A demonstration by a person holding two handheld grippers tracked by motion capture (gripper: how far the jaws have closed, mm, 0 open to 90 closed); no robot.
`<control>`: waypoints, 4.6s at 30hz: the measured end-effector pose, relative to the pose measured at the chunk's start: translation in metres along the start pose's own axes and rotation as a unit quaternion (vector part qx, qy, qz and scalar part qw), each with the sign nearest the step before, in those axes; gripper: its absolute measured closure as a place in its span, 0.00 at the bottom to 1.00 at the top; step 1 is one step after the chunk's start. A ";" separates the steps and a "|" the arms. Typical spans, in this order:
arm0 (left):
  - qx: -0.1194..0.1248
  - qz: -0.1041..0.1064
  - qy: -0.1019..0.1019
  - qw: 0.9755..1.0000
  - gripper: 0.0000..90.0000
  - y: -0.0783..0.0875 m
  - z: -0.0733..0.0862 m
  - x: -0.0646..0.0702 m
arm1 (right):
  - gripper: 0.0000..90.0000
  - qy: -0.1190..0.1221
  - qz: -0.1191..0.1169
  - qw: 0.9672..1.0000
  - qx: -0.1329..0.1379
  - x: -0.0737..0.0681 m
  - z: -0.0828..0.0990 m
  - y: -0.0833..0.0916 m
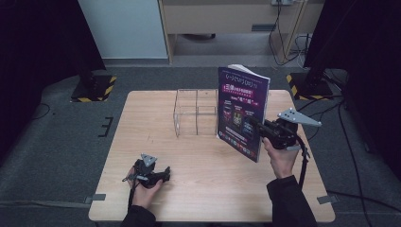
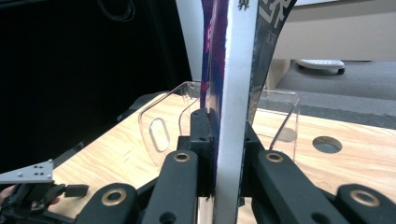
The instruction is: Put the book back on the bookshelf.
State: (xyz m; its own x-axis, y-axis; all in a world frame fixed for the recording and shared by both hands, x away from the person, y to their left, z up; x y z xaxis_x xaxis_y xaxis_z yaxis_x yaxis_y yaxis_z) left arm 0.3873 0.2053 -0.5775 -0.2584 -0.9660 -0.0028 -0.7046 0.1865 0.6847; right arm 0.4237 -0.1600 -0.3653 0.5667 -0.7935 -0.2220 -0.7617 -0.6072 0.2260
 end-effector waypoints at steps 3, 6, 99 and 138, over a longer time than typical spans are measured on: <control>0.000 0.000 0.000 1.000 0.11 0.000 0.000 0.000 | 0.92 0.000 0.005 1.000 0.000 0.002 -0.001 -0.002; 0.000 0.000 0.000 1.000 0.11 0.000 0.000 0.000 | 0.92 0.000 0.011 1.000 -0.001 0.004 -0.001 -0.007; -0.002 0.000 -0.002 1.000 0.09 0.000 0.000 0.000 | 0.90 0.023 0.091 0.995 -0.024 0.026 0.049 -0.075; -0.002 -0.001 0.000 1.000 0.09 -0.001 0.000 0.001 | 0.87 0.024 0.066 0.996 -0.053 0.011 0.076 -0.032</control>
State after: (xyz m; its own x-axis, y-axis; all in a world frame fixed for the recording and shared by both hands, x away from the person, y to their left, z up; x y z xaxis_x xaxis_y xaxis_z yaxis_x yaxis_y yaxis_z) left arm 0.3878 0.2043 -0.5778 -0.2577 -0.9662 -0.0037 -0.7029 0.1848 0.6869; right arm 0.4309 -0.1462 -0.4475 0.4801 -0.8663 -0.1377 -0.7945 -0.4960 0.3503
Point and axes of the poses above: each handheld gripper's, and its own axes: y roughly backward along the jaws, z roughly out of its underside, x roughly to its right, the point moved 6 cm from there along -y, roughly forward along the jaws, and after that the axes turned 1 degree about x, right-handed, at the moved point
